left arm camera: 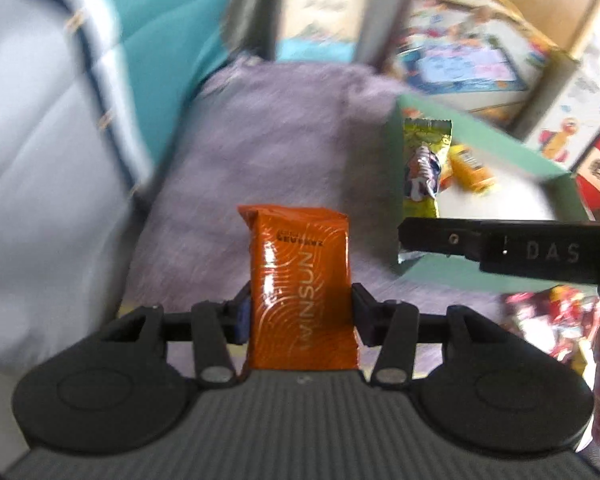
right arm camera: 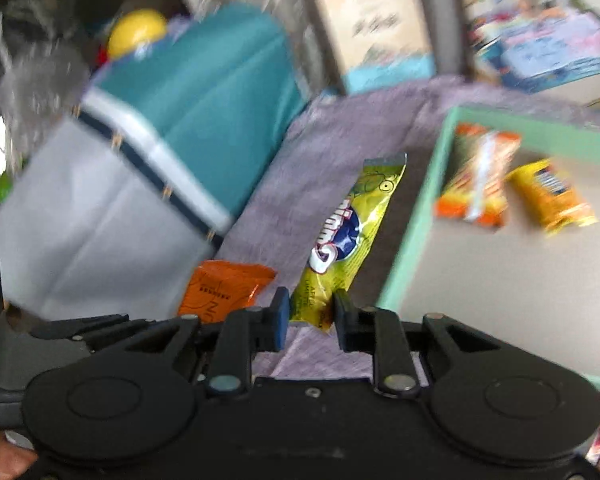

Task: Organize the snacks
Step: 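Place the orange pack and candy stick into the tray, open both grippers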

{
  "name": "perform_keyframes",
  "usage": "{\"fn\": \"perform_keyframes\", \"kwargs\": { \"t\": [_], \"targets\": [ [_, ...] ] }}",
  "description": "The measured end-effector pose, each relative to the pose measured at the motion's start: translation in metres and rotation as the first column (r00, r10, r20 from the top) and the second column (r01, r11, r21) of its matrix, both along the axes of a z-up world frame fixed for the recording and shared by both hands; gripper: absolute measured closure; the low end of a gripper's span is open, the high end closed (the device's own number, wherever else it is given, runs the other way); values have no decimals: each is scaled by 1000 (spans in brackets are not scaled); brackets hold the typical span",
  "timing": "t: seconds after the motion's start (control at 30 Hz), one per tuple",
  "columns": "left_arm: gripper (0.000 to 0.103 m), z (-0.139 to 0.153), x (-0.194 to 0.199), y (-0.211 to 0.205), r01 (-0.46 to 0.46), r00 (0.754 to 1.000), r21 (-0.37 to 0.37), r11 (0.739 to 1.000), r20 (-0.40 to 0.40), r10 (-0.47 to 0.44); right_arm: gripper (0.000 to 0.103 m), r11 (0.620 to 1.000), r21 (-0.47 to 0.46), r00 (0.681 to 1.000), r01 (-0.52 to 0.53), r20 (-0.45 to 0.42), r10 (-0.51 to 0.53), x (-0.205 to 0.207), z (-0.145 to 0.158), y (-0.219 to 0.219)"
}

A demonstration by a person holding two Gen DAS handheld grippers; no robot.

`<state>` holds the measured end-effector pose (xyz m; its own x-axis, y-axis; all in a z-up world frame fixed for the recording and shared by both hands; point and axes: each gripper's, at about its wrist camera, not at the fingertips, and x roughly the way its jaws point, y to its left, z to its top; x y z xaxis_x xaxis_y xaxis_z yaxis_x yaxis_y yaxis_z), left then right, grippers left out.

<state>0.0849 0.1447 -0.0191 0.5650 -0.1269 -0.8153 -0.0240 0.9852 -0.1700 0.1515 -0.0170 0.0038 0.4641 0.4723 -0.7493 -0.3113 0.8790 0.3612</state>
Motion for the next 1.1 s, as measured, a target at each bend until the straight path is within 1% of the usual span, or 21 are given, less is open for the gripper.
{"fn": "perform_keyframes", "kwargs": {
  "t": [0.13, 0.23, 0.3, 0.33, 0.4, 0.47, 0.57, 0.63, 0.67, 0.73, 0.77, 0.8, 0.83, 0.87, 0.9, 1.03, 1.1],
  "targets": [
    [55, 23, 30, -39, 83, 995, 4, 997, 59, -83, 80, 996, 4, 995, 92, 22, -92, 10, 15, -55],
    [55, 29, 56, -69, 133, 989, 1, 991, 68, -132, 80, 990, 12, 990, 138, -3, -138, 21, 15, -91],
    [55, 30, 72, -90, 169, 984, -8, 986, 65, -168, 80, 989, 10, 989, 148, -18, -148, 27, 11, -108],
    [55, 29, 78, -100, 186, 981, -5, 983, 61, -185, 80, 989, 14, 989, 147, -30, -147, 30, 8, -115],
    [55, 23, 89, -118, 206, 977, 29, 978, 47, -207, 80, 990, 11, 988, 144, -51, -143, 36, 0, -125],
    [55, 14, 98, -129, 220, 975, 37, 975, 18, -221, 80, 990, 16, 988, 139, -76, -137, 41, -8, -135],
    [55, 1, 105, -137, 230, 973, 69, 971, -10, -229, 80, 991, 29, 987, 128, -104, -125, 44, -23, -141],
    [53, -1, 106, -138, 233, 972, 87, 969, -13, -233, 79, 993, 45, 986, 111, -130, -105, 48, -33, -141],
    [53, -1, 107, -139, 228, 974, 101, 968, -14, -228, 77, 993, 60, 985, 104, -144, -95, 51, -37, -141],
    [49, -1, 107, -137, 211, 977, 120, 970, -6, -212, 71, 988, 87, 980, 124, -167, -109, 57, -44, -144],
    [43, 0, 107, -135, 200, 980, 123, 972, -4, -201, 62, 985, 98, 977, 139, -175, -120, 58, -45, -147],
    [33, 1, 107, -132, 186, 982, 122, 975, -3, -187, 51, 982, 107, 975, 153, -176, -133, 58, -46, -151],
    [28, 0, 107, -129, 169, 985, 122, 978, -2, -170, 45, 980, 113, 974, 165, -173, -145, 58, -47, -154],
    [19, 1, 107, -126, 155, 988, 123, 980, -2, -156, 34, 977, 117, 973, 176, -168, -155, 57, -47, -157],
    [15, 1, 107, -124, 148, 989, 121, 982, 0, -149, 27, 976, 116, 973, 185, -160, -166, 55, -45, -159],
    [10, 7, 100, -126, 143, 989, 132, 981, 14, -146, 22, 973, 105, 971, 205, -145, -189, 46, -37, -165],
    [4, 12, 95, -129, 137, 989, 145, 980, 25, -142, 9, 972, 97, 971, 215, -132, -202, 43, -30, -166]
  ]
}}
